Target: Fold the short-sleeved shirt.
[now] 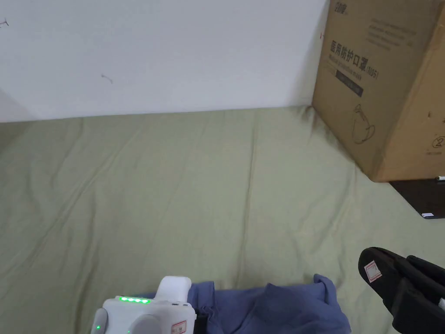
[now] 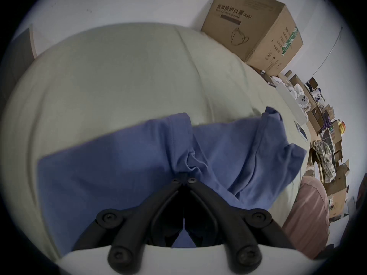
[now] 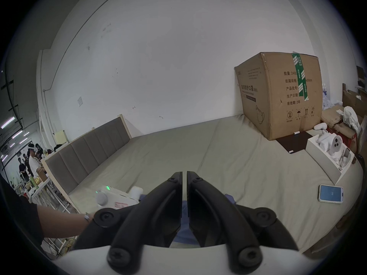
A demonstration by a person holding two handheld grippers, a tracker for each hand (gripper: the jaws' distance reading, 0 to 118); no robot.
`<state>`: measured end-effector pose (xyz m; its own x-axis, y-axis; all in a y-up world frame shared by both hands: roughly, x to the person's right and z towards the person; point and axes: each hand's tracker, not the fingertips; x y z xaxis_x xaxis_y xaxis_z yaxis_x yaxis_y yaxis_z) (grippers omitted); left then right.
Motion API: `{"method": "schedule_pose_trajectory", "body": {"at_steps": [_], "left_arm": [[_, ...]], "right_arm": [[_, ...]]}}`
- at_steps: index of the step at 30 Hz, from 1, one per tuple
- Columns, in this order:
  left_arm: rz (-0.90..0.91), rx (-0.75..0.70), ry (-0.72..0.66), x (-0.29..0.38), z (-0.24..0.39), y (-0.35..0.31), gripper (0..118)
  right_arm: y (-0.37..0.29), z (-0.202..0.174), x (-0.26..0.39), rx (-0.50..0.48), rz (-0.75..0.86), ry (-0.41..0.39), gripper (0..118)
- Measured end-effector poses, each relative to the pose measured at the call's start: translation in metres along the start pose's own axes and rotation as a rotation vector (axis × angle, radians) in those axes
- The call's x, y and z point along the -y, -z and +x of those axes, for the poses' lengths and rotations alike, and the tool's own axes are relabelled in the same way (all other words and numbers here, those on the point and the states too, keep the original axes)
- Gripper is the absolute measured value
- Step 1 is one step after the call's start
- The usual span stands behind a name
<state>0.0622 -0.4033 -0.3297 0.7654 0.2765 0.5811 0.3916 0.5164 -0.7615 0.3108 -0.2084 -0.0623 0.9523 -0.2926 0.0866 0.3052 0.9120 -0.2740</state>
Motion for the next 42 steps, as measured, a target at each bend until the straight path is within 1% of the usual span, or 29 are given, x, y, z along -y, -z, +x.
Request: {"method": "schedule_pose_trajectory", "body": {"at_steps": [2, 3, 4, 7, 8, 9, 12, 15, 16, 17, 18, 19, 20, 21, 22, 24, 25, 28, 30, 31, 33, 34, 37, 40, 41, 42], "left_arm": [[0.049, -0.02, 0.032, 0.004, 0.013, -0.005, 0], [0.049, -0.01, 0.049, 0.005, 0.018, -0.011, 0], [0.044, 0.039, 0.058, 0.006, 0.021, -0.016, 0], [-0.017, 0.358, -0.002, 0.01, 0.023, -0.034, 0], [-0.034, 0.443, -0.028, 0.014, 0.024, -0.04, 0], [-0.025, 0.467, -0.026, 0.013, 0.024, -0.046, 0], [0.065, 0.407, 0.012, 0.018, 0.01, -0.082, 0], [0.142, 0.388, -0.092, 0.019, -0.042, -0.118, 0], [0.151, 0.401, -0.155, 0.022, -0.066, -0.127, 6], [0.166, 0.401, -0.227, 0.024, -0.094, -0.135, 32], [0.175, 0.399, -0.291, 0.029, -0.116, -0.143, 76], [0.174, 0.391, -0.351, 0.035, -0.138, -0.15, 118], [0.168, 0.375, -0.388, 0.041, -0.153, -0.154, 112], [0.253, 0.409, -0.43, 0.042, -0.167, -0.162, 113], [0.239, 0.399, -0.462, 0.043, -0.183, -0.165, 118], [0.212, 0.406, -0.534, 0.049, -0.209, -0.161, 118], [0.204, 0.422, -0.563, 0.063, -0.205, -0.157, 118], [0.143, 0.543, -0.654, 0.077, -0.214, -0.12, 118], [0.066, 0.617, -0.715, 0.085, -0.219, -0.09, 118], [0.049, 0.642, -0.718, 0.086, -0.214, -0.076, 118], [0.153, 0.704, -0.638, 0.078, -0.207, -0.065, 118], [0.155, 0.745, -0.618, 0.07, -0.204, -0.057, 118], [0.111, 0.853, -0.7, 0.062, -0.209, -0.029, 118], [0.113, 0.959, -0.75, 0.059, -0.222, -0.014, 118], [0.115, 0.977, -0.762, 0.063, -0.212, -0.014, 113], [0.118, 0.952, -0.754, 0.065, -0.212, -0.014, 94]], "right_arm": [[0.0, 0.001, 0.001, 0.009, -0.007, 0.01, 5], [0.001, 0.001, 0.002, 0.01, -0.012, 0.016, 5], [0.001, 0.001, 0.002, 0.008, -0.017, 0.022, 5], [0.005, -0.001, 0.004, 0.003, -0.025, 0.03, 5], [0.007, -0.002, 0.003, 0.001, -0.029, 0.029, 5], [0.009, -0.004, 0.003, -0.001, -0.033, 0.028, 5], [0.012, -0.011, -0.001, -0.018, -0.032, 0.017, 5], [0.014, -0.018, -0.004, -0.032, -0.032, -0.002, 5], [0.015, -0.02, -0.004, -0.038, -0.036, -0.008, 5], [0.017, -0.023, -0.004, -0.042, -0.041, -0.015, 5], [0.018, -0.025, -0.004, -0.046, -0.046, -0.022, 5], [0.02, -0.028, -0.004, -0.05, -0.051, -0.029, 5], [0.021, -0.031, -0.004, -0.053, -0.056, -0.033, 5], [0.023, -0.033, -0.003, -0.057, -0.06, -0.036, 5], [0.025, -0.035, -0.003, -0.064, -0.067, -0.04, 5], [0.03, -0.041, -0.003, -0.07, -0.083, -0.048, 5], [0.032, -0.044, -0.003, -0.072, -0.09, -0.053, 5], [0.036, -0.052, -0.003, -0.079, -0.104, -0.069, 5], [0.037, -0.056, -0.003, -0.083, -0.114, -0.081, 5], [0.038, -0.059, -0.002, -0.084, -0.12, -0.087, 5], [0.039, -0.063, -0.002, -0.085, -0.133, -0.104, 5], [0.039, -0.065, -0.002, -0.085, -0.138, -0.114, 5], [0.04, -0.07, -0.001, -0.091, -0.15, -0.134, 5], [0.043, -0.074, 0.001, -0.098, -0.16, -0.145, 5], [0.045, -0.076, 0.002, -0.101, -0.164, -0.146, 5], [0.046, -0.077, 0.002, -0.104, -0.166, -0.146, 5]]}}
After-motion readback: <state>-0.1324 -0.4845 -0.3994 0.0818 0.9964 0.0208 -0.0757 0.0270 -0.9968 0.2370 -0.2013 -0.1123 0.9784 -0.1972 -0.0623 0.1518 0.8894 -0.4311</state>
